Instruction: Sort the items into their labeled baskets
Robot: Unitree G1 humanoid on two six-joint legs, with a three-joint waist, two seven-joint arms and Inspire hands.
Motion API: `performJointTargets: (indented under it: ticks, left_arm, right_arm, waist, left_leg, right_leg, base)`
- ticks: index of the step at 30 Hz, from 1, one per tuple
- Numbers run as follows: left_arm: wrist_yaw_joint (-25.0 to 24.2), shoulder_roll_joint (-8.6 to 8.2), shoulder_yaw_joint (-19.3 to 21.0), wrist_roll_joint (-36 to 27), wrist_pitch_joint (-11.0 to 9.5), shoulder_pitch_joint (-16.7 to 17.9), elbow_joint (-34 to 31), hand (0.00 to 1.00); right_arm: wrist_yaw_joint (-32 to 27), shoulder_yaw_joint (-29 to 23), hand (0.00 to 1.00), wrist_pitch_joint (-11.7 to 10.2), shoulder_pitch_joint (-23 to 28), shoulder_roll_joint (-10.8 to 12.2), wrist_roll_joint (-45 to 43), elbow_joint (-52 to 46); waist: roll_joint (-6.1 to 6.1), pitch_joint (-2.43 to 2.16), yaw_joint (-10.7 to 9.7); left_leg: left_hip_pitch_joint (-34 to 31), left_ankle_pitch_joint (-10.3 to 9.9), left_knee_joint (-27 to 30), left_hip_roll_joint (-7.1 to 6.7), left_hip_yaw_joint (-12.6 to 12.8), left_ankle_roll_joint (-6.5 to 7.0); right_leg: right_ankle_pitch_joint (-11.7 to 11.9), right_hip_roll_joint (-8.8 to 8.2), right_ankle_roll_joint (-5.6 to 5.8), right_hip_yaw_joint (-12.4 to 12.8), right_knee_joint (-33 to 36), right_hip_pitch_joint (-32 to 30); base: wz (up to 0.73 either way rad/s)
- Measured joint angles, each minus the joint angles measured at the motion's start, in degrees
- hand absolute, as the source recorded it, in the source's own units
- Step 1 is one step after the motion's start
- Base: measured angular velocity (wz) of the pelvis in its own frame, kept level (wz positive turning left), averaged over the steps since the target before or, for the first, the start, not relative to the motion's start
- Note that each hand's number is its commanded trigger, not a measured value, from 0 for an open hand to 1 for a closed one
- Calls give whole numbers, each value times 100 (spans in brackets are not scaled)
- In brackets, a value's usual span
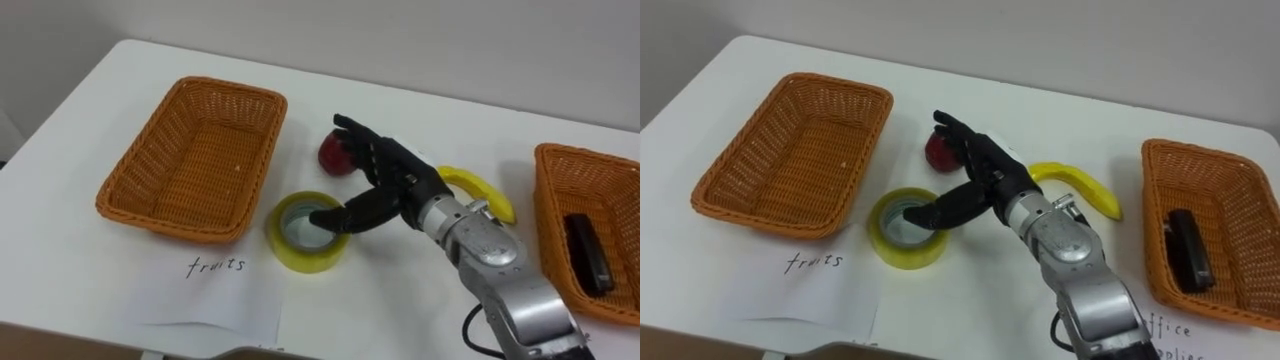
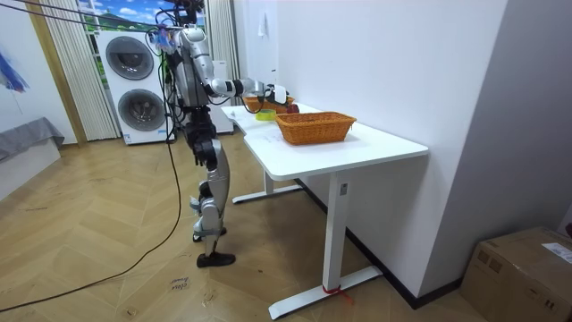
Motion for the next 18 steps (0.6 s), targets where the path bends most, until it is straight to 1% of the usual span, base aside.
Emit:
performJointTargets:
  ticks: [5,12,16,18]
  left_arm:
    - [1,-9,1,3,44,-13,10,0]
    - [0,-5,0,20,60,1,10,0]
    - [9,-7,-5,50,135,5,-7,0]
    - [13,-11,-14,50,152,9,-7,0]
  right_arm:
    - [8,33,0,2,0,7,-459,2]
    - [7,66,0,5,-1,7,-517,25]
    - [-56,72,0,11,-8,7,-540,278]
    - [-61,73,0,53,-8,11,-540,386]
  waist:
    - [7,2,22]
    - [4,4,34]
    - [-6,8,136]
    - [-13,12,168]
  left_leg:
    - [-1,0,-3,0,-11,0]
    - [0,0,-8,0,-16,0]
    - [12,0,0,-1,-14,0]
    - [8,0,-3,-1,-16,0]
  right_leg:
    - [0,0,0,-8,-1,-1]
    - [0,2,0,-8,-3,-2]
    - [0,1,0,-6,-2,1]
    - [0,0,0,-8,-2,2]
  base:
    - [0]
    - [0]
    - [0]
    - [0]
